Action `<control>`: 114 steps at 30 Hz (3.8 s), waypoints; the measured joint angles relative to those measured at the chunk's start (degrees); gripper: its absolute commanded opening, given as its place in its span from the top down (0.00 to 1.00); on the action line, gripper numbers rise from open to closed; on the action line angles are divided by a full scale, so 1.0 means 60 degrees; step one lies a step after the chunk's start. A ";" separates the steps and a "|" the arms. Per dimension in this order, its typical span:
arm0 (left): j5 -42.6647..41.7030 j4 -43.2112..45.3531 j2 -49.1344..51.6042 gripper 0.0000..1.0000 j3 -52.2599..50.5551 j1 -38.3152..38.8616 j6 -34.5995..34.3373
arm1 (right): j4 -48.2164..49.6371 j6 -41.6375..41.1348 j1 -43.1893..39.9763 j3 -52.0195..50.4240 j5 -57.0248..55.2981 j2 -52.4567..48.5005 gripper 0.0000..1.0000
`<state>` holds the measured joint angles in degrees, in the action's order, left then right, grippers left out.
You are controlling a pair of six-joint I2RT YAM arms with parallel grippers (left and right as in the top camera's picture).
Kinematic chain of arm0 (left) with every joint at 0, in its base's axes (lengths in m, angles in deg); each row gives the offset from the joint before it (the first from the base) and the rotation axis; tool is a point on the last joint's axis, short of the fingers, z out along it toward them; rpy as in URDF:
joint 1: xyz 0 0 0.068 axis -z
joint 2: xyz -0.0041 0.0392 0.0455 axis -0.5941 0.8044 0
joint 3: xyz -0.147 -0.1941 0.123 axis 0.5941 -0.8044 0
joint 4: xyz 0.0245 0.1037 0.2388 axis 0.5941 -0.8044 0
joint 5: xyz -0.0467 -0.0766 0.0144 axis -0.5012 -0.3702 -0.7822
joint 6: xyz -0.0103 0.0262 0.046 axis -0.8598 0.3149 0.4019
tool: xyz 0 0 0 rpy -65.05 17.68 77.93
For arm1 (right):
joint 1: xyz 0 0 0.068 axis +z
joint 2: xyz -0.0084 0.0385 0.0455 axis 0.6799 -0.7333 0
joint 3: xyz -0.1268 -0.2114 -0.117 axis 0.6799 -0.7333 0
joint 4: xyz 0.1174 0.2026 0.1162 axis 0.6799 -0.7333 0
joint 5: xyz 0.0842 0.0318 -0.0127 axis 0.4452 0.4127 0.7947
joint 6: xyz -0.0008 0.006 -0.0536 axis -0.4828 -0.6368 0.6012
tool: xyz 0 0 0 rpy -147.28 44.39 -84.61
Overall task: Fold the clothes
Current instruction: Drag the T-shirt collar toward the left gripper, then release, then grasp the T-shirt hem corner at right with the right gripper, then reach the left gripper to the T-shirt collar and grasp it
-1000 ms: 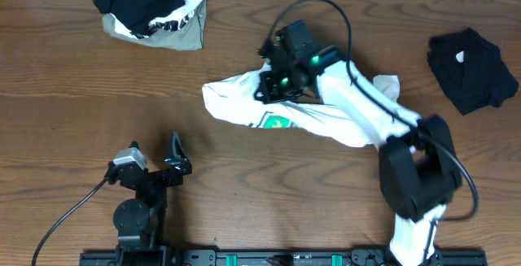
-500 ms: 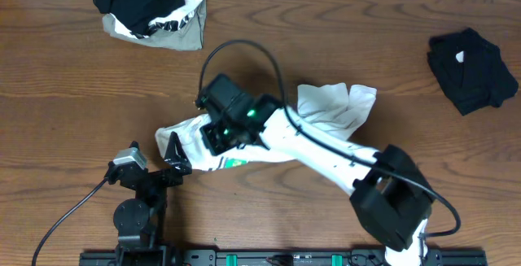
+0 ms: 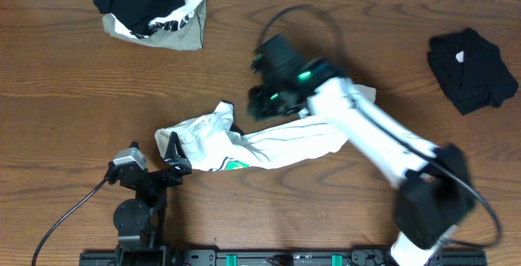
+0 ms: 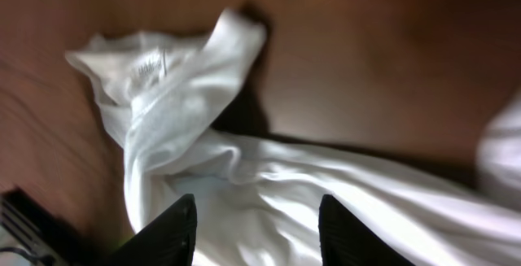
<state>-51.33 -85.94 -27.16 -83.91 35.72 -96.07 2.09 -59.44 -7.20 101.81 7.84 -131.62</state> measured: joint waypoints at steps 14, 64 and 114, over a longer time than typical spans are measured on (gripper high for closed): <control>0.0000 0.0000 0.0000 0.02 0.0000 0.0000 0.0000 | -0.3388 0.0186 -0.2102 0.0000 -0.2535 0.1315 0.01; -0.0794 0.0051 0.0787 0.02 0.0000 0.0000 -0.0535 | -0.1592 -0.2353 -0.4787 -0.0157 -0.1599 -0.2084 0.25; -0.5253 0.2171 0.1687 0.02 0.0852 0.0000 -0.1887 | -0.0925 -0.2528 -0.4758 -0.0648 -0.1996 -0.2244 0.94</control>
<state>-82.84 -72.92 -17.04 -78.79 35.72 -107.39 -3.47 -74.61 -35.74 97.92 -4.14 -145.09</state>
